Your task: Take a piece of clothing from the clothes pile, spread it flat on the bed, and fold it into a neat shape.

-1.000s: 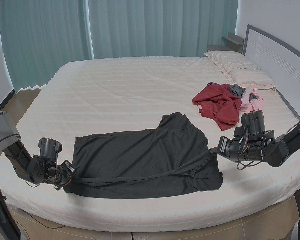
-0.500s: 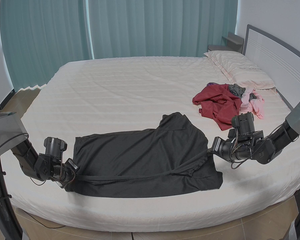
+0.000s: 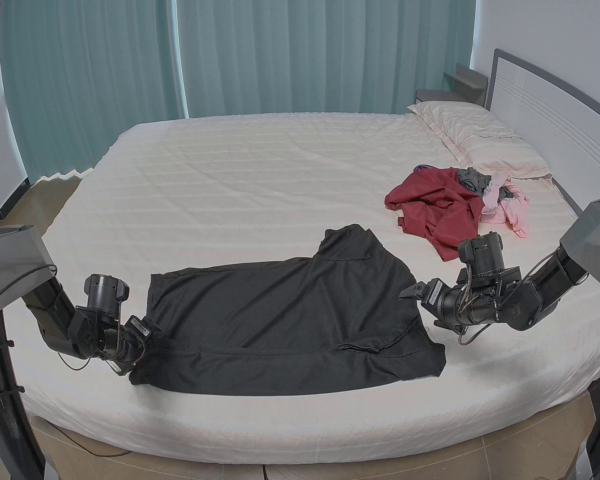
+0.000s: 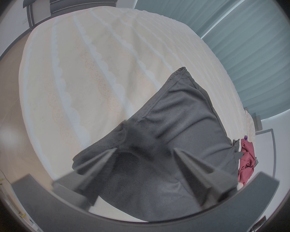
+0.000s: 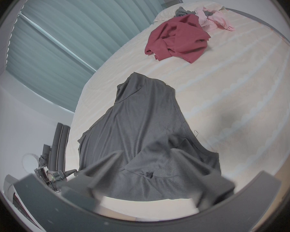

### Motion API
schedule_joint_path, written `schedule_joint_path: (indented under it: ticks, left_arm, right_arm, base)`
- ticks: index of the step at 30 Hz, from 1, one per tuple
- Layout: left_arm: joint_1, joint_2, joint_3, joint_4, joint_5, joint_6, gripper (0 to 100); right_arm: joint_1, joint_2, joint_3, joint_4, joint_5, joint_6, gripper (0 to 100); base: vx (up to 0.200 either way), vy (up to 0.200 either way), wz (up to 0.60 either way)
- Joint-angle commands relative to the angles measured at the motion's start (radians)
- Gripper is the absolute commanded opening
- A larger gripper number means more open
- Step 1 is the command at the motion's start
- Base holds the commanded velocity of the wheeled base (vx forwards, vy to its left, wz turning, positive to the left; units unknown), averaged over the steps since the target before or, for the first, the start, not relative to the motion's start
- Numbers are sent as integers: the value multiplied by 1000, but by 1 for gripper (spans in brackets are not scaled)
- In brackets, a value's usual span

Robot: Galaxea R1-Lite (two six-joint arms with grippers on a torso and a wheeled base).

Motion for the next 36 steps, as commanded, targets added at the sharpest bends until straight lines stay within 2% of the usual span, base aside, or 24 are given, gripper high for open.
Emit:
schedule_joint_path:
  ticks: [1, 2, 3, 4, 6, 9, 13, 14, 17, 24, 36]
  left_arm:
    - [47, -66, 42, 2, -20, -9, 100]
    - [50, -91, 58, 2, -46, -20, 100]
    - [50, -94, 61, 2, -51, -21, 100]
    - [61, -140, 92, 4, -111, -43, 100]
    - [77, -190, 123, 4, -178, -69, 100]
    - [77, -212, 154, 4, -220, -92, 100]
    - [74, -209, 158, 2, -235, -104, 100]
    - [73, -207, 158, 2, -267, -130, 100]
    - [73, -204, 157, -1, -312, -152, 100]
    - [71, -206, 163, -1, -318, -152, 100]
    - [71, -206, 163, -1, -318, -152, 100]
  right_arm:
    - [8, -27, 13, 1, -11, 114, 100]
    - [17, -26, 13, 1, -22, 155, 100]
    - [19, -26, 13, 1, -24, 160, 100]
    - [37, -16, 13, 0, -50, 226, 100]
    - [56, -4, 13, -2, -77, 295, 100]
    - [79, 20, 13, -5, -100, 345, 100]
    - [91, 57, 4, -6, -120, 354, 100]
    - [106, 109, -17, -16, -146, 354, 100]
    - [117, 154, -68, -8, -163, 354, 100]
    - [139, 241, -159, -11, -234, 354, 100]
    - [139, 263, -185, -17, -238, 364, 100]
  base:
    - [0, 0, 0]
    - [0, 0, 0]
    - [0, 0, 0]
    - [0, 0, 0]
    - [0, 0, 0]
    - [0, 0, 0]
    - [0, 0, 0]
    - [0, 0, 0]
    - [0, 0, 0]
    - [0, 0, 0]
    - [0, 0, 0]
